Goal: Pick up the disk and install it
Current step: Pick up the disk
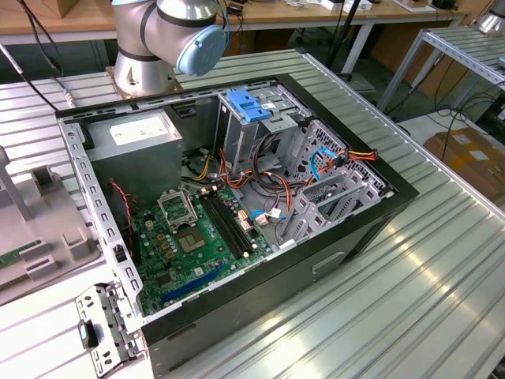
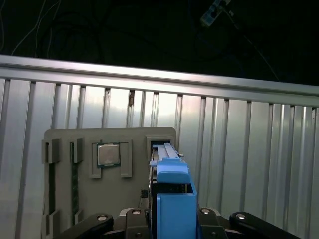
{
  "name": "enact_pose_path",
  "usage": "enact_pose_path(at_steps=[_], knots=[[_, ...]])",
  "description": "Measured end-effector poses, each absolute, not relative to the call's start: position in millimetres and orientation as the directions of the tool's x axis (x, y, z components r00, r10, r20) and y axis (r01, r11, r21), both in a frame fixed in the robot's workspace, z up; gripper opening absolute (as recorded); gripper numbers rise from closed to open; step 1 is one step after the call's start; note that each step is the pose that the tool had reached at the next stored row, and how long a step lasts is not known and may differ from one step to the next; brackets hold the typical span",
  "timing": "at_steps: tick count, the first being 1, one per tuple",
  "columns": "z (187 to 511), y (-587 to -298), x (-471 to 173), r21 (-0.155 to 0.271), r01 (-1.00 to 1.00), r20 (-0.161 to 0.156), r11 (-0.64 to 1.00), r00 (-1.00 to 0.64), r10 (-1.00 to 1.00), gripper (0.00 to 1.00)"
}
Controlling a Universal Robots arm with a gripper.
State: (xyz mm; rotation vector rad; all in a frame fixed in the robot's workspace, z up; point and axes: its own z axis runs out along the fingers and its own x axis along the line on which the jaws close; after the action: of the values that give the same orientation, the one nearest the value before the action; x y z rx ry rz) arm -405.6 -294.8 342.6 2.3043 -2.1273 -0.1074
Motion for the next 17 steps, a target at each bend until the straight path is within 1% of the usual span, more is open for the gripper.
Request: enact_pose_path(at_steps=[17], knots=[[366, -295, -406, 0.049, -0.996, -0.048, -0.081, 0.078, -0.996, 0.37]])
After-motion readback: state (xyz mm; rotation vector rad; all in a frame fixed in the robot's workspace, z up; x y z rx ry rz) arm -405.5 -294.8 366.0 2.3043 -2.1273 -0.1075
